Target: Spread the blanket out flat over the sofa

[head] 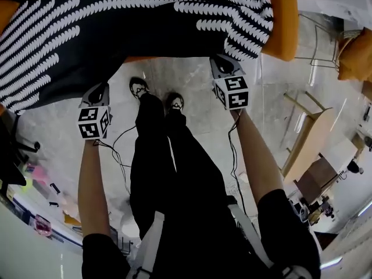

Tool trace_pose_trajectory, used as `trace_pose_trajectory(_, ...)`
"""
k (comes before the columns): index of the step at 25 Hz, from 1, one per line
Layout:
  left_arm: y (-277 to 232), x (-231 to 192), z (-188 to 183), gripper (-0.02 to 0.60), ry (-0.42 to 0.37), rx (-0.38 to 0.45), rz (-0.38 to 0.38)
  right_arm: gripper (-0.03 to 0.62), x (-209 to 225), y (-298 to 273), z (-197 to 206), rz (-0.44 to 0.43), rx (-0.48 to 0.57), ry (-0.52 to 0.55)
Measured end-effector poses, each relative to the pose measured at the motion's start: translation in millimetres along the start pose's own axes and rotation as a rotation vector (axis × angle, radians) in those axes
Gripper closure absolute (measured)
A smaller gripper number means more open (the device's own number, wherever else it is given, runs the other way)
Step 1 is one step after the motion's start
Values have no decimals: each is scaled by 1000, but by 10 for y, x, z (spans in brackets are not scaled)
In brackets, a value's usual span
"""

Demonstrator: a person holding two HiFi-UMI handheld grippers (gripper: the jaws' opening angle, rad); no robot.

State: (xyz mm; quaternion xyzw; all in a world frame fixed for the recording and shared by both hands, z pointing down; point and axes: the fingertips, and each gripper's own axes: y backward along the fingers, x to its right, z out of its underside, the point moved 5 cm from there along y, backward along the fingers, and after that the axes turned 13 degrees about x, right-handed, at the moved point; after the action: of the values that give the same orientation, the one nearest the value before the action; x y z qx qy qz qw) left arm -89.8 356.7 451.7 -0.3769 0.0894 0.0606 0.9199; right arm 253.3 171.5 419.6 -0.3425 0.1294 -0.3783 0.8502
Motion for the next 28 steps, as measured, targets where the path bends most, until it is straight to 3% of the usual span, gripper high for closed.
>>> trace_pose_trajectory(14,213,81,288,548,28,32,-94,566,6,523,393,-22,-28,21)
trace_pose_trajectory(20,196,107,441,548,-1,29,-97,566,117,737,750,12,-67,-20)
trace_pose_trajectory(25,123,128,516,548,-33,14,-92,566,57,802,971,4,-108,68)
trace_pose_trajectory(28,58,170,569,548,-37,17,-94,566,77,796,1155,10,-122,21)
